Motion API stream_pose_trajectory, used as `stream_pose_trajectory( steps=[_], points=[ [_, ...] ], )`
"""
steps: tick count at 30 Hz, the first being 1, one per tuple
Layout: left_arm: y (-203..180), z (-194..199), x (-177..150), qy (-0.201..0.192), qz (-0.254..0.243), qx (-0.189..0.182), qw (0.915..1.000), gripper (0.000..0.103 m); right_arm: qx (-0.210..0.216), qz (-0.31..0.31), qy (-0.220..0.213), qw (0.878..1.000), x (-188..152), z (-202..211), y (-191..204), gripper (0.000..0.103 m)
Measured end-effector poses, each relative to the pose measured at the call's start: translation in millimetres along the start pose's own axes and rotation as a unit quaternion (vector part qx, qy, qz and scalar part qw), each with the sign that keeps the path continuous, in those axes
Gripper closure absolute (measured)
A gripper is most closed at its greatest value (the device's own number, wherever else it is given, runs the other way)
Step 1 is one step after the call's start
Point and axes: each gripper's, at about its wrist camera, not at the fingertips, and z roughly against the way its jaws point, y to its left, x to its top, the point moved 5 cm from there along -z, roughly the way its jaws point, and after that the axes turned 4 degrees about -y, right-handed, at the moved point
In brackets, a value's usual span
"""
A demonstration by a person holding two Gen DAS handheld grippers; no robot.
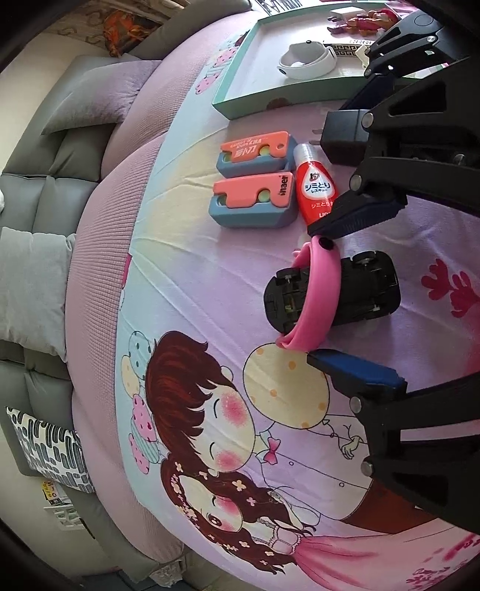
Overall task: Organize rigid objects
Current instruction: 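Grasp the black toy car with the left gripper while the right gripper grasps the black square charger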
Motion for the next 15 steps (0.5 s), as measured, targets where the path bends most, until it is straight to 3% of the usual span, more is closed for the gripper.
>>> stream_pose_trajectory(
  steps=[3,4,5,15],
  points=[
    [0.3,2.2,2.8,-0.010,0.003,-0.003,0.9999,0.041,0.002,-0.003,0.000,1.000,0.1,0.9,-1.3,0.047],
    [0.0,2.4,3.2,-0.011,0.003,-0.005,0.9999,0.045,0.003,-0.005,-0.001,1.000,0.2,1.2,-1.8,0.048],
    [-0.3,3.1,4.4,-0.016,0.005,-0.009,0.9998,0.058,0.003,-0.007,-0.001,1.000,0.3,1.4,-2.1,0.048],
    [2.8,7.8,10.6,-0.049,0.014,-0.008,0.9987,0.060,0.008,-0.017,-0.004,1.000,1.4,2.6,-4.1,0.049]
  ],
)
